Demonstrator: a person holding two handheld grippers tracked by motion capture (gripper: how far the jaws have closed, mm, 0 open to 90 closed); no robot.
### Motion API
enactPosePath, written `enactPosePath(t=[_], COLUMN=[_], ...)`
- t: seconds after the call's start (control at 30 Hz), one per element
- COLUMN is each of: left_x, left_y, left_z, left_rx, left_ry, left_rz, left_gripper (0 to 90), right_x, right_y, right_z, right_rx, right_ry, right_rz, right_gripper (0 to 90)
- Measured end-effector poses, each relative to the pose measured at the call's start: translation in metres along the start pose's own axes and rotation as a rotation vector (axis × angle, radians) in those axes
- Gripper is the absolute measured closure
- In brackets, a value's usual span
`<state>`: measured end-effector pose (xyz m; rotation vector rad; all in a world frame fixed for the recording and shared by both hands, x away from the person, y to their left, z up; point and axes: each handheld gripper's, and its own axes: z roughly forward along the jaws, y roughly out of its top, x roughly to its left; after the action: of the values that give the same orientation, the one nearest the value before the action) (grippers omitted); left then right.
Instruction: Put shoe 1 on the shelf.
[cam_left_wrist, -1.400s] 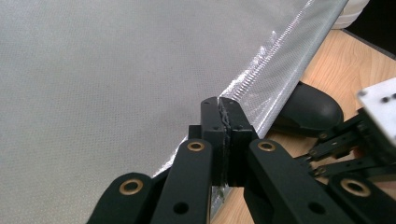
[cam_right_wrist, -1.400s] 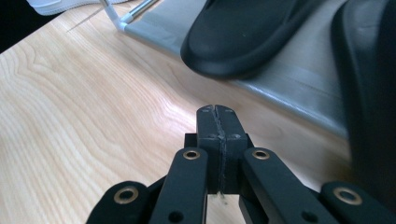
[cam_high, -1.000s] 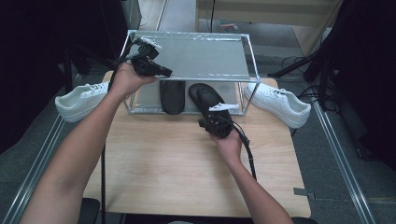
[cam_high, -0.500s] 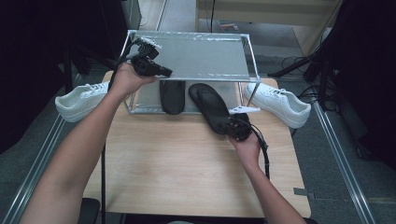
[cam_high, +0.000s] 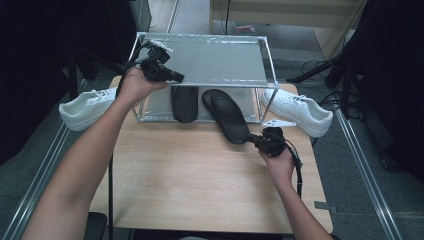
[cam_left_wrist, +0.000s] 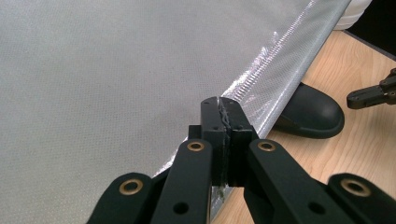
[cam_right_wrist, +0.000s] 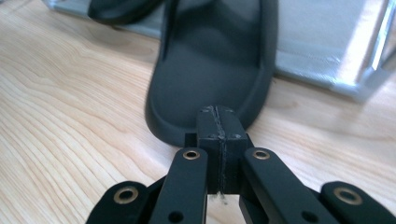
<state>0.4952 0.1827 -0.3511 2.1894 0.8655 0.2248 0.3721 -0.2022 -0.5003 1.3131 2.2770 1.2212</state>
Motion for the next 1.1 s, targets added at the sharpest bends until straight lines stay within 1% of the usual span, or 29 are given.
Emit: enactPosePath(t=[0.13,0.2,0.33,0.5,0.63,0.83,0.97,1.1], left_x=[0.000,0.000,-0.001,-0.001,-0.001,-0.001,-0.001,-0.001], left_y=[0.000,0.000,0.000,0.000,0.000,0.000,0.000,0.000], left_z=[0.000,0.000,0.000,0.000,0.000,0.000,0.000,0.000], left_rx=[0.001,0.001,0.001,0.001,0.000,0.000,0.000,0.001], left_ry=[0.002,0.002,0.004,0.004,0.004,0.004,0.004,0.005], left_rz=[0.002,0.002,0.001,0.001,0.004,0.003,0.002,0.005], left_gripper=[90.0,90.0,90.0,90.0,90.0,90.0,90.0,90.0], right_x=[-0.006,-0.009,-0.013,-0.012,-0.010,-0.009,-0.007,-0.005], right_y=[-0.008,-0.012,-0.015,-0.016,-0.014,-0.010,-0.008,-0.005], right_z=[-0.003,-0.004,-0.002,0.006,0.010,0.013,0.016,0.021], right_rx=[0.018,0.036,0.054,0.074,0.072,0.055,0.060,0.052], right_ry=[-0.013,-0.019,-0.021,-0.021,-0.026,-0.025,-0.021,-0.020], right_rz=[0.000,0.008,0.020,0.014,0.010,0.014,0.014,0.014], right_gripper=[90.0,90.0,90.0,90.0,90.0,90.0,90.0,90.0])
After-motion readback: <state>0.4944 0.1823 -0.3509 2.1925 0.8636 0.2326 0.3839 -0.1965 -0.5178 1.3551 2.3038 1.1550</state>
